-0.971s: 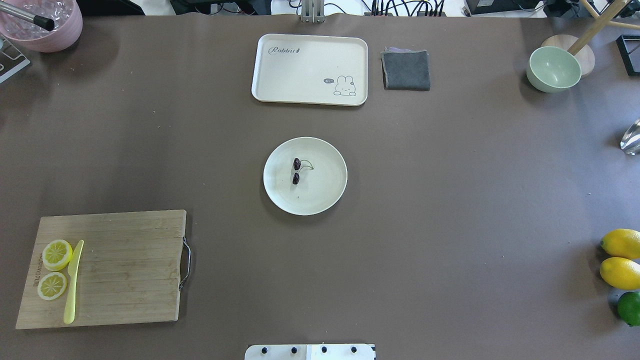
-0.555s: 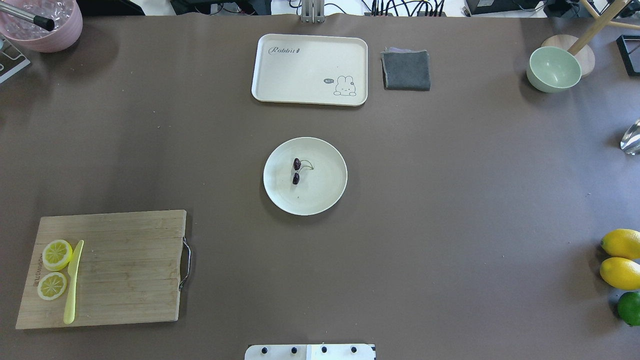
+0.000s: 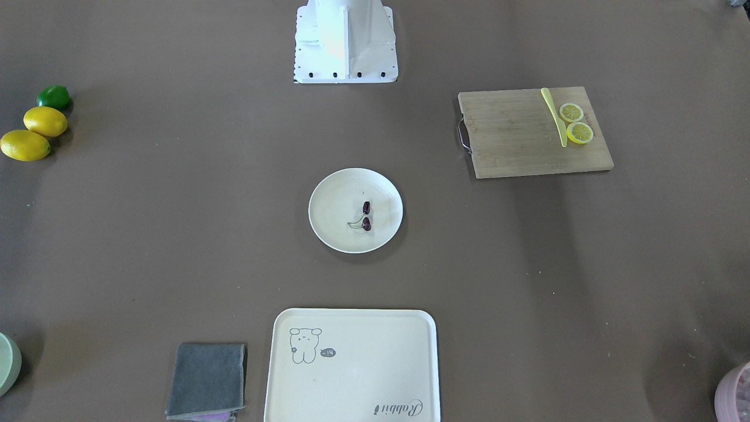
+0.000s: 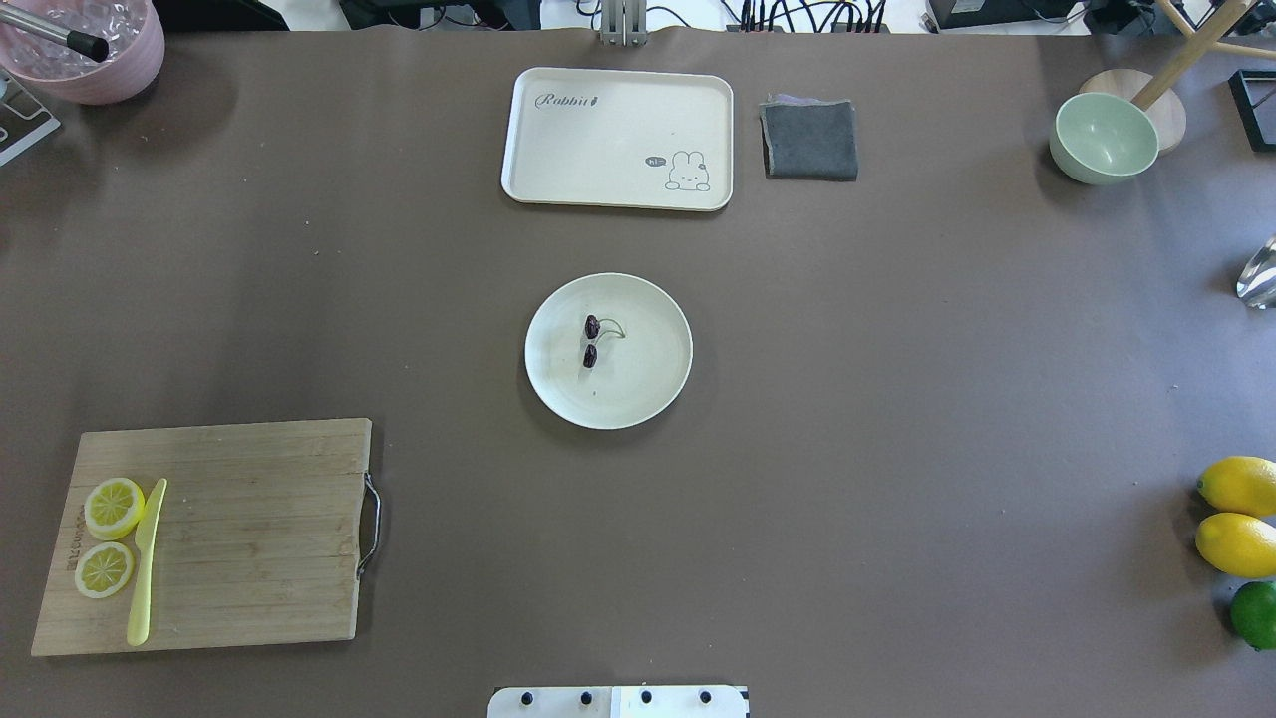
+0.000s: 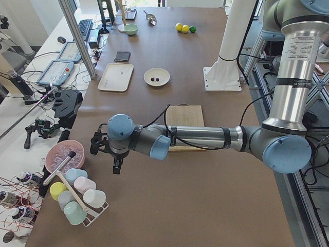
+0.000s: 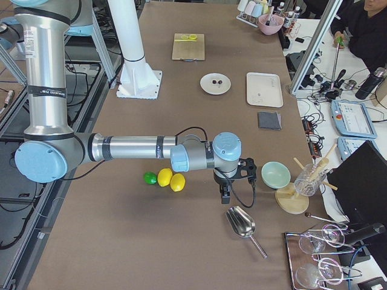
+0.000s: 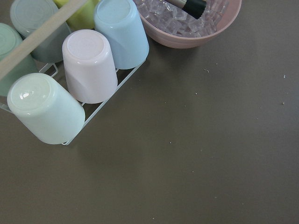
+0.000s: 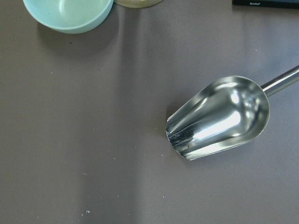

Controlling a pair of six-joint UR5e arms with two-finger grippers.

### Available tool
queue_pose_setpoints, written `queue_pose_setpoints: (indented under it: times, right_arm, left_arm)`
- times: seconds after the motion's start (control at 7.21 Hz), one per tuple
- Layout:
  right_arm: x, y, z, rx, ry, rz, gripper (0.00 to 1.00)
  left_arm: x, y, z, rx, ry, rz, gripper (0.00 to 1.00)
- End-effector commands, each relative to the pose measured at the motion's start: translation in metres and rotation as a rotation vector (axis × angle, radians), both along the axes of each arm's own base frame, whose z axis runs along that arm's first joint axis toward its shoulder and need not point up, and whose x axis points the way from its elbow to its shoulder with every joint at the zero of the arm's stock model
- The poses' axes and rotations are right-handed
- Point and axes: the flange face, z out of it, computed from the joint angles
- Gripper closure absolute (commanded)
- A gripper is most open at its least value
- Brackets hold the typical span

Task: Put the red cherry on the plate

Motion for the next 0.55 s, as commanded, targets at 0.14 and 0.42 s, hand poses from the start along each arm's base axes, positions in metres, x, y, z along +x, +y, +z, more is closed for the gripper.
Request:
queue_pose_setpoints:
  times: [0.14,0.42]
  right_arm:
    - [0.0012,-0.005,-0.0065,0.013,-0.002,0.003,0.0]
    - [0.0014,-0.0044,-0.0055,0.01,0.001,0.004,0.0]
  left_arm:
    - [0.0008,-0.0003,0.0003,0.001,0.0,0.001,0.02]
    - [0.001,-0.0004,-0.001,0.006,0.003,0.002,0.02]
